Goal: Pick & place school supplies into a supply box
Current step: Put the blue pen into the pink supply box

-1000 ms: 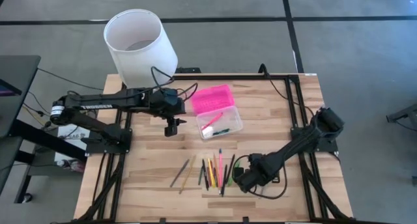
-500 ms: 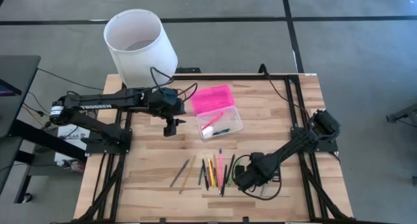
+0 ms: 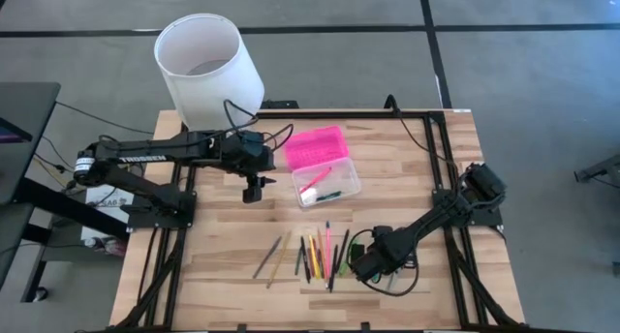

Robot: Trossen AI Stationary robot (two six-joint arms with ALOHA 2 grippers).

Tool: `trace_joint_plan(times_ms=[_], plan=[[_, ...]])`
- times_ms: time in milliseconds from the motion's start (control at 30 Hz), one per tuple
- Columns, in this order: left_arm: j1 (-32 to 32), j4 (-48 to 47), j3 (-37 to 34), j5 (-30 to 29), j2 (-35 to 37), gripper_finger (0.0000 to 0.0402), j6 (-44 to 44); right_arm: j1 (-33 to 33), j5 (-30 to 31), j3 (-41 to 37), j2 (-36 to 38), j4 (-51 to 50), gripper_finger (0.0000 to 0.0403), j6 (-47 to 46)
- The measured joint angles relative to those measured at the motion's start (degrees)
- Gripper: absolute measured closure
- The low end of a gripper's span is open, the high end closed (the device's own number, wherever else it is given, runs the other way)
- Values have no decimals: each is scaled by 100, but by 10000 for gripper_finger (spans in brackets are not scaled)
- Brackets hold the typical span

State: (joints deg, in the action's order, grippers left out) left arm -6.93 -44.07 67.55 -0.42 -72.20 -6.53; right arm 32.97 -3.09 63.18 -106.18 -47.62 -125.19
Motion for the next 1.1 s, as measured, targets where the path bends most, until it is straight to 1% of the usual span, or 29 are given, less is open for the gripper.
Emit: trace_joint_plan(times_ms=[133, 333, 433, 533, 667, 767, 867, 1100], plan=[[0, 1, 0, -1, 0, 228, 12, -7, 2, -105, 23, 59, 306, 11], [-1, 30, 0, -42, 0, 228, 44, -48, 70, -375, 50, 337, 306, 285], [-1, 58, 0, -45, 0, 228, 46, -147, 97, -412, 56, 397, 315, 645], [-1, 70, 0, -55, 0, 228, 44, -291, 41, -419, 54, 435, 332, 1124], [-3, 106, 0, -258, 0, 228, 104, -447, 5, -426, 49, 448, 350, 1695], [-3, 108, 2, -342, 0, 228, 202, -526, -34, -430, 49, 455, 356, 2002], [-1, 108, 2, -346, 0, 228, 294, -554, -28, -430, 49, 459, 357, 2166], [-1, 107, 2, -349, 0, 228, 451, -557, -2, -430, 58, 464, 358, 2175]])
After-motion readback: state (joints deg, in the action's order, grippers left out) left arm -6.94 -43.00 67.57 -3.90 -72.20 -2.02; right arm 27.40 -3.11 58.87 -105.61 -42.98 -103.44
